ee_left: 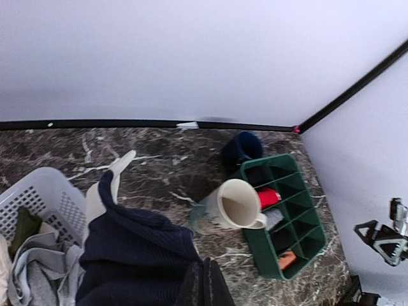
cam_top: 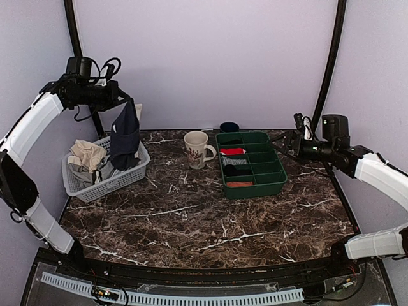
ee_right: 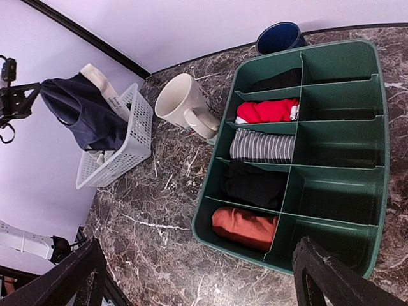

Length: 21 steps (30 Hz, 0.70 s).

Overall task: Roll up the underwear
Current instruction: Pick up the underwear from the bin, then place the underwear at the center of the board.

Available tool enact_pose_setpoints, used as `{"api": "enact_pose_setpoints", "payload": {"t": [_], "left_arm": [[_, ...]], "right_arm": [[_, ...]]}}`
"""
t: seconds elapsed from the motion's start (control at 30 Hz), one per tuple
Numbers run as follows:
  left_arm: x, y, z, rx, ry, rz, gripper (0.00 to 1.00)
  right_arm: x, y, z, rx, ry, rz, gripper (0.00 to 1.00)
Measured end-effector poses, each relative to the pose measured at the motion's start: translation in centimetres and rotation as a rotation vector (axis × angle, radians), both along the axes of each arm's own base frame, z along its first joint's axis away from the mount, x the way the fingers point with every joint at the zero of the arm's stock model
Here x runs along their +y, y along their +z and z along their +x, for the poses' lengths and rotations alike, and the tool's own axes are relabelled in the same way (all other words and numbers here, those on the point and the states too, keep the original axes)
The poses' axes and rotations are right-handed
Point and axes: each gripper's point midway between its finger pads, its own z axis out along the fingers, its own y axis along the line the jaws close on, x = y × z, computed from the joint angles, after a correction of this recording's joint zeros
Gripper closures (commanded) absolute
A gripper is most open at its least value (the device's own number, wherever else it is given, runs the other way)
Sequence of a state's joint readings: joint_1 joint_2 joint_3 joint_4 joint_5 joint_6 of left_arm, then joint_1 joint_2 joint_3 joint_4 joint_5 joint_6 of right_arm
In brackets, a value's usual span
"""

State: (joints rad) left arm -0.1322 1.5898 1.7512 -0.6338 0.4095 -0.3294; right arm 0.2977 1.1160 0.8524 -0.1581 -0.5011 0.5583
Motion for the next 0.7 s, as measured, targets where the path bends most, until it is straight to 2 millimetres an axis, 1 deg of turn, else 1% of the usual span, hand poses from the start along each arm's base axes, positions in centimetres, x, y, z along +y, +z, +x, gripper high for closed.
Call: {"api": "enact_pose_setpoints", "payload": {"t": [0.03,0.07,0.1,0.2,0.27,0.3,0.37,0.43,0.5,0.53,0.6,0.63,0.7], "left_arm": [[-0.9,1.0,-0.8,-0.019,-0.021,-0.015,1.0],[-2.3,2.4,-1.9,-0.045,-0.054,-0.038,1.0],[-3.1,3.4,-2.8,-0.065,-0.076,-0.052,1.0],[-6.3,6.6,-5.8,-0.119,-0.168,-0.099,1.0],[-8.3,8.5,-7.3,-0.15,-0.228,-0.129,1.0],[-9.7,9.7,-8.3,-0.169,-0.269,-0.149,1.0],[-11.7,11.1,-9.8,-0.184,-0.327,-0.188,1.0],[-13.8,11.9,-11.5,-0.182,-0.395,-0.234,1.0],[-15.4,12.1,-12.6,-0.171,-0.448,-0.276,1.0],[-15.7,11.9,-13.0,-0.164,-0.46,-0.29,1.0],[-15.6,10.6,-13.2,-0.144,-0.456,-0.296,1.0],[-15.2,9.5,-13.2,-0.127,-0.444,-0.293,0.96],[-14.1,6.8,-13.0,-0.081,-0.412,-0.279,0.69]], "right_arm": [[0.1,-0.1,0.0,0.003,0.003,0.001,0.0],[0.1,-0.2,0.0,0.006,0.008,0.002,0.0],[0.2,-0.2,0.0,0.008,0.012,0.003,0.0],[0.5,-0.4,0.0,0.015,0.028,0.008,0.0],[0.6,-0.5,-0.1,0.017,0.038,0.011,0.0],[0.7,-0.6,-0.1,0.019,0.043,0.013,0.0],[0.8,-0.6,-0.1,0.02,0.052,0.017,0.0],[1.0,-0.6,-0.1,0.019,0.06,0.021,0.0],[1.1,-0.6,-0.2,0.021,0.069,0.025,0.0],[1.1,-0.6,-0.2,0.021,0.073,0.026,0.0],[1.2,-0.6,-0.3,0.021,0.08,0.028,0.0],[1.2,-0.5,-0.3,0.021,0.082,0.028,0.0],[1.3,-0.5,-0.4,0.017,0.092,0.028,0.0]]}}
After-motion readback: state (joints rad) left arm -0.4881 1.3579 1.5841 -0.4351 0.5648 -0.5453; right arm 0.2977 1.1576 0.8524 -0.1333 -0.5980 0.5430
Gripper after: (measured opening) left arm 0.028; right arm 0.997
